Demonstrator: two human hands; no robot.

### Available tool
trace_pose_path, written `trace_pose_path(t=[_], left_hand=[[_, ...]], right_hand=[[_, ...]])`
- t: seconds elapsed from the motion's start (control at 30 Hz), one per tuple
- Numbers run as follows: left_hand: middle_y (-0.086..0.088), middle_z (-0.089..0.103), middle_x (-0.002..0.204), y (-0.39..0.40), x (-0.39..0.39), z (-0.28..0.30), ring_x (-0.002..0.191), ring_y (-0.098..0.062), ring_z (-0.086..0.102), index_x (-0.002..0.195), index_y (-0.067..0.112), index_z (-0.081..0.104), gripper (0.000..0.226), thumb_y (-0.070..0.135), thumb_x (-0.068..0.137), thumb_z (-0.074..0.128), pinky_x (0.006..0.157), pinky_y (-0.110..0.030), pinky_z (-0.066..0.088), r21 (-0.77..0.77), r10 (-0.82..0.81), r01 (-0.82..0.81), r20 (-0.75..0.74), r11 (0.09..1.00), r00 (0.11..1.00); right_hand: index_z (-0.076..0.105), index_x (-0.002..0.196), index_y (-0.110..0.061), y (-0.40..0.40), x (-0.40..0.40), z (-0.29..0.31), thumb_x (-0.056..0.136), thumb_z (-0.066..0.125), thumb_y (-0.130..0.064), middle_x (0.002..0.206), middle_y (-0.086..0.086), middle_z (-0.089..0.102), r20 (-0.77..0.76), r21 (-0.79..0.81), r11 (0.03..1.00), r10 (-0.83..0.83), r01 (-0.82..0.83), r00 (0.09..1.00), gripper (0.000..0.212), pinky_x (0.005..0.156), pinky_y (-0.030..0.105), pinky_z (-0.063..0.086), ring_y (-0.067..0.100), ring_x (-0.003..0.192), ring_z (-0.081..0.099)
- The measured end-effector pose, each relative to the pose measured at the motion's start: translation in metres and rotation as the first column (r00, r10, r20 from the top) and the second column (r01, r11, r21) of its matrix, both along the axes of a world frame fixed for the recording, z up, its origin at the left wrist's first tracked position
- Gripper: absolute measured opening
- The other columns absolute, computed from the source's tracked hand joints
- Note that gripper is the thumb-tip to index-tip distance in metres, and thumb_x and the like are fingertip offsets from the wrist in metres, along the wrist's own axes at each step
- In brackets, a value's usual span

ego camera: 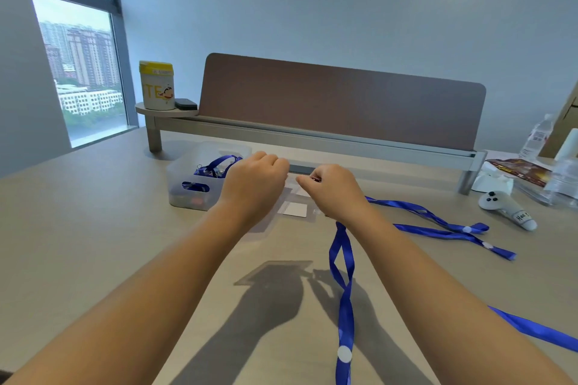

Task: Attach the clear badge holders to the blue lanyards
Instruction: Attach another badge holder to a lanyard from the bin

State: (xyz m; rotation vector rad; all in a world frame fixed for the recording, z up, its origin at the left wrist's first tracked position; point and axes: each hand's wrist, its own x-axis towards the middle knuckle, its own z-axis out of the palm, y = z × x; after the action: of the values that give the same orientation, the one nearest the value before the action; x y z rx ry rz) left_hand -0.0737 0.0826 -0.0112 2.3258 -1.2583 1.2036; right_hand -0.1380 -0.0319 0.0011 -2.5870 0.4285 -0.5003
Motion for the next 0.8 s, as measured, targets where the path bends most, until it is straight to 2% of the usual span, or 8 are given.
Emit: trace_pose_path(t=[0.1, 0.23, 0.37, 0.5, 0.6, 0.67, 0.73, 0.8], left_hand=[[-0.009, 0.066, 0.046, 0.001, 0.000, -0.001, 0.036, -0.018, 0.056, 0.053, 0.005, 0.065, 0.026, 0.014, 0.045, 0.088, 0.036, -0.017, 0.045, 0.022, -0.035, 0.034, 0.091, 0.999, 0.995], [-0.007, 0.073, 0.056, 0.003, -0.001, -0.003, 0.043, -0.020, 0.065, 0.065, 0.008, 0.074, 0.028, 0.016, 0.043, 0.090, 0.040, -0.026, 0.053, 0.073, -0.095, 0.090, 0.067, 0.993, 0.993], [-0.008, 0.072, 0.056, 0.004, 0.003, -0.002, 0.043, -0.021, 0.065, 0.062, 0.009, 0.074, 0.023, 0.017, 0.047, 0.089, 0.043, -0.029, 0.054, 0.064, -0.123, 0.120, 0.046, 0.991, 0.991], [-0.009, 0.072, 0.056, 0.003, 0.005, 0.001, 0.044, -0.021, 0.065, 0.061, 0.008, 0.073, 0.023, 0.016, 0.047, 0.089, 0.045, -0.030, 0.055, 0.085, -0.134, 0.129, 0.053, 0.988, 0.990], [-0.008, 0.072, 0.056, 0.003, 0.007, 0.003, 0.044, -0.020, 0.065, 0.059, 0.008, 0.073, 0.022, 0.016, 0.047, 0.089, 0.044, -0.030, 0.055, 0.077, -0.133, 0.128, 0.069, 0.989, 0.989], [-0.009, 0.071, 0.055, 0.003, 0.009, 0.001, 0.043, -0.021, 0.064, 0.058, 0.007, 0.072, 0.019, 0.014, 0.049, 0.088, 0.044, -0.030, 0.055, 0.042, -0.132, 0.129, 0.078, 0.991, 0.988], [-0.010, 0.071, 0.055, 0.001, 0.010, -0.001, 0.044, -0.021, 0.065, 0.059, 0.005, 0.072, 0.013, 0.011, 0.056, 0.084, 0.044, -0.029, 0.055, -0.012, -0.133, 0.134, 0.073, 0.991, 0.988], [-0.010, 0.072, 0.057, -0.001, 0.010, -0.004, 0.045, -0.021, 0.065, 0.060, 0.005, 0.072, 0.010, 0.013, 0.065, 0.072, 0.044, -0.028, 0.054, -0.081, -0.131, 0.133, 0.020, 0.988, 0.991]], right_hand=[[0.058, 0.085, 0.013, 0.002, -0.002, 0.006, 0.088, 0.050, -0.020, 0.084, 0.033, 0.049, -0.020, 0.363, 0.932, 0.015, -0.007, 1.000, 0.034, 0.058, 0.030, 0.032, 0.019, 0.062, 0.037], [0.053, 0.064, -0.012, -0.002, -0.002, 0.004, 0.088, 0.049, -0.009, 0.069, 0.002, 0.052, 0.005, 0.543, 0.837, 0.080, -0.070, 0.997, 0.025, 0.056, 0.022, 0.035, 0.010, 0.058, 0.041], [0.059, 0.070, -0.010, 0.002, -0.002, 0.002, 0.088, 0.050, -0.005, 0.068, -0.002, 0.053, 0.059, 0.542, 0.834, 0.087, -0.105, 0.995, 0.020, 0.055, 0.017, 0.033, 0.006, 0.058, 0.040], [0.065, 0.098, 0.006, 0.006, -0.002, 0.001, 0.091, 0.050, -0.008, 0.068, 0.004, 0.055, 0.150, 0.500, 0.857, 0.059, -0.128, 0.987, 0.022, 0.056, 0.016, 0.037, 0.008, 0.059, 0.043], [0.065, 0.097, 0.011, 0.011, -0.001, 0.000, 0.090, 0.050, -0.008, 0.089, 0.028, 0.062, 0.212, 0.447, 0.885, 0.032, -0.126, 0.977, 0.026, 0.070, 0.031, 0.044, 0.021, 0.076, 0.048], [0.065, 0.096, 0.012, 0.012, -0.001, 0.001, 0.090, 0.050, -0.008, 0.095, 0.031, 0.062, 0.229, 0.440, 0.889, 0.026, -0.127, 0.973, 0.025, 0.075, 0.037, 0.046, 0.023, 0.080, 0.048], [0.065, 0.095, 0.013, 0.012, 0.000, 0.001, 0.090, 0.050, -0.007, 0.089, 0.029, 0.061, 0.243, 0.444, 0.886, 0.027, -0.136, 0.970, 0.025, 0.073, 0.033, 0.044, 0.024, 0.079, 0.048], [0.065, 0.094, 0.012, 0.013, 0.000, 0.000, 0.090, 0.050, -0.006, 0.078, 0.014, 0.058, 0.259, 0.448, 0.883, 0.020, -0.138, 0.966, 0.024, 0.069, 0.030, 0.043, 0.023, 0.079, 0.048]])
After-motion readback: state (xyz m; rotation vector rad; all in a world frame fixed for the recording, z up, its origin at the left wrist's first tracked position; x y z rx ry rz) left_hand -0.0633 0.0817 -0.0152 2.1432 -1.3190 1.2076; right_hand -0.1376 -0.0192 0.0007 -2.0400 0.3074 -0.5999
